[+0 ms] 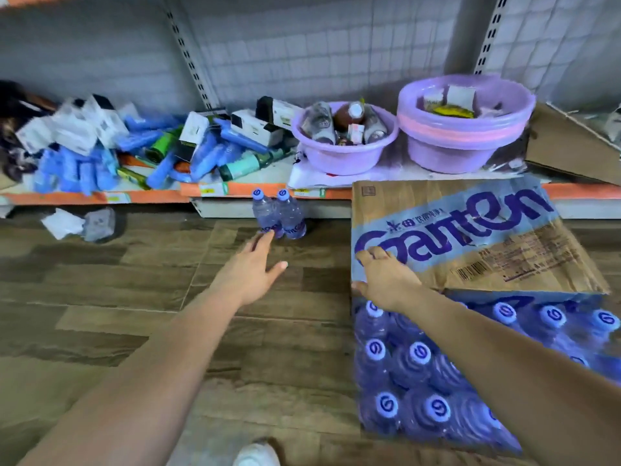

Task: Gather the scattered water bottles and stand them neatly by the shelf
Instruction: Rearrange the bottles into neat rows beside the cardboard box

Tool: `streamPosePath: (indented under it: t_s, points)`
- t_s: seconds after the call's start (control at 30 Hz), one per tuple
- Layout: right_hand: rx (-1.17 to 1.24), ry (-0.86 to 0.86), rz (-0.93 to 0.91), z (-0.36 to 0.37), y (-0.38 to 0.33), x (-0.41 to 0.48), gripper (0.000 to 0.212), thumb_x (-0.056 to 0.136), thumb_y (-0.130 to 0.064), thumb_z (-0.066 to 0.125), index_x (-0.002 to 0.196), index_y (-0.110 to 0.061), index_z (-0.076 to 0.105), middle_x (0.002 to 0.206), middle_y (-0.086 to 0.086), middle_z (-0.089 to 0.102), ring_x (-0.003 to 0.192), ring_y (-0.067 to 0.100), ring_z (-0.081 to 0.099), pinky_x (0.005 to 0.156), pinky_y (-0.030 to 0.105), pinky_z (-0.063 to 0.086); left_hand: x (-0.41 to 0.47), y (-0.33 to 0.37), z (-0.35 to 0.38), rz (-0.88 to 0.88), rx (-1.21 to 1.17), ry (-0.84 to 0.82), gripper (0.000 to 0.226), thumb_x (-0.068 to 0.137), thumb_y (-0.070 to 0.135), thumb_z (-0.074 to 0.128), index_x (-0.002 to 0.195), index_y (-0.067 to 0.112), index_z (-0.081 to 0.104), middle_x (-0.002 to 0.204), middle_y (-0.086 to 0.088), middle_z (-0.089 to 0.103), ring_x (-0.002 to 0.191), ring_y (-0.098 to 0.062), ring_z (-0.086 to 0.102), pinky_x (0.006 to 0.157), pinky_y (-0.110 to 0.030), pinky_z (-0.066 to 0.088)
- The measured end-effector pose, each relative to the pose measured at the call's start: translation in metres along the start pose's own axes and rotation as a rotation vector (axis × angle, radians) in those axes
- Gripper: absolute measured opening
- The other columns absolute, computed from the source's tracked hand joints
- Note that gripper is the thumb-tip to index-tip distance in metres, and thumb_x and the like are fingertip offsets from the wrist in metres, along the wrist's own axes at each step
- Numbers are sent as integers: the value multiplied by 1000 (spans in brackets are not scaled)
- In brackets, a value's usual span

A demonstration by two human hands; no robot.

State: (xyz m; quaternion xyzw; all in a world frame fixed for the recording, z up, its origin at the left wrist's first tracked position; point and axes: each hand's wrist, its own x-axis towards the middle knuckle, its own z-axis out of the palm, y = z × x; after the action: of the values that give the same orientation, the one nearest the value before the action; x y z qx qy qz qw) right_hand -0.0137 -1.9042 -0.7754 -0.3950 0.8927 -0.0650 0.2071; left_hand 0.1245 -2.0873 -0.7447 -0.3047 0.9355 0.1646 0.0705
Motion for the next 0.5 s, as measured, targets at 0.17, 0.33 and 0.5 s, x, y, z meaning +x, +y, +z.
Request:
streamPosePath:
  t_s: [0.17, 0.33, 0.5]
  points:
    - [-10, -4, -23, 1, -51, 106, 62, 93, -35, 54, 145, -14, 29, 149, 13, 31, 138, 33, 31, 110, 42, 35, 101, -76, -10, -20, -42, 3, 72, 93, 44, 46, 150, 22, 9, 160, -5, 6, 144, -27, 24, 116, -42, 27]
    - [-12, -3, 4, 6, -77, 198, 62, 92, -32, 57, 145, -15, 29, 145, 13, 34, 135, 33, 34, 108, 43, 38, 193, -109, -8, 36, -35, 27, 73, 93, 40, 48, 150, 23, 6, 161, -3, 2, 148, -23, 8, 121, -40, 15]
    - [-4, 33, 25, 8, -97, 267, 69, 93, -25, 56, 150, -15, 17, 148, 17, 26, 135, 38, 33, 106, 45, 39, 253, -124, 1, 57, -38, 20, 75, 94, 35, 50, 150, 28, 1, 160, 3, -4, 148, -25, 11, 118, -44, 22]
